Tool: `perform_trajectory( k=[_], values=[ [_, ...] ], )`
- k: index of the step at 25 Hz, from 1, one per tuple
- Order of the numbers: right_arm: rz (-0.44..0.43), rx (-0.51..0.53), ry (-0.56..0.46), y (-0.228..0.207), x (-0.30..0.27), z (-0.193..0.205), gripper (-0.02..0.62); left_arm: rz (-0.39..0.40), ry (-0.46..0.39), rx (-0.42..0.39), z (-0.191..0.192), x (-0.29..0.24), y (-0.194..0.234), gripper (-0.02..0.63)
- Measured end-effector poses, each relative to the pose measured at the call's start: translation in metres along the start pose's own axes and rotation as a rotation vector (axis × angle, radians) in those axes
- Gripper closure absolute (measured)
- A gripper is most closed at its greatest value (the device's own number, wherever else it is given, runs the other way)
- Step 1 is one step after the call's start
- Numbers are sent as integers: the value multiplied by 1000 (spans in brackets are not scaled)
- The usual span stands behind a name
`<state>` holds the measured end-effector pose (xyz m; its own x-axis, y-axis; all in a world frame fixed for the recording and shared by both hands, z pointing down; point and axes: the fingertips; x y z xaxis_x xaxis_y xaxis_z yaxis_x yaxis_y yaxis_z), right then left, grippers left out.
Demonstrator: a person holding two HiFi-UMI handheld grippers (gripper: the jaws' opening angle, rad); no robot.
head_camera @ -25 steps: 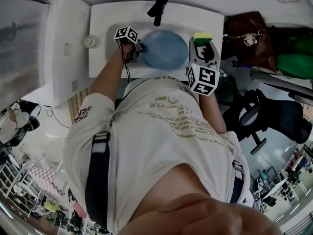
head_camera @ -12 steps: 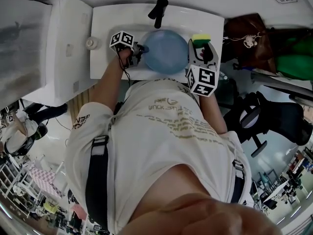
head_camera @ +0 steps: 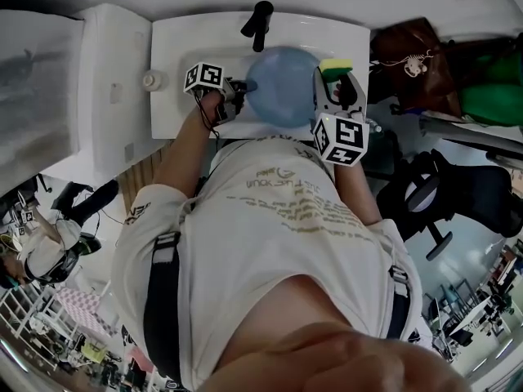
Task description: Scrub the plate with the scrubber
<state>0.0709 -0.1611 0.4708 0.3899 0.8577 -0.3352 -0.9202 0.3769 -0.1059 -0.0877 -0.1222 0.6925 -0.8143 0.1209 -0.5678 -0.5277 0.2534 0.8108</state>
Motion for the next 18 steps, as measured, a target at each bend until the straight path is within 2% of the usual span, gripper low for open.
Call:
perform_trajectory(
  k=[4, 7, 10, 14, 18],
  values=[
    [2, -11, -3, -7, 7, -7, 377, 24, -30, -46, 3, -9, -29, 545],
    [2, -26, 49, -16, 8, -3, 377, 17, -67, -79, 4, -15, -46, 545],
    [-1, -46, 134, -25, 7, 11, 380, 33, -96, -108, 4, -18, -69, 546],
    [-19, 12, 291, -36, 4, 38, 394, 51, -126, -161, 5, -20, -98, 551],
    [-1, -2, 431, -50, 3, 60, 400, 11, -152, -242, 7, -20, -113, 551]
  ],
)
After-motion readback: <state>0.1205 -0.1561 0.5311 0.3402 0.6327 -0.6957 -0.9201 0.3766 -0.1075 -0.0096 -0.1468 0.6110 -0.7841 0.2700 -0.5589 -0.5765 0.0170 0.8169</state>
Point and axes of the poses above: the fingertips, and each gripper's own axes: x backward along the fingers, y to its left, z out of its underside, and after that the axes turned 8 degrees about -z, right-handed
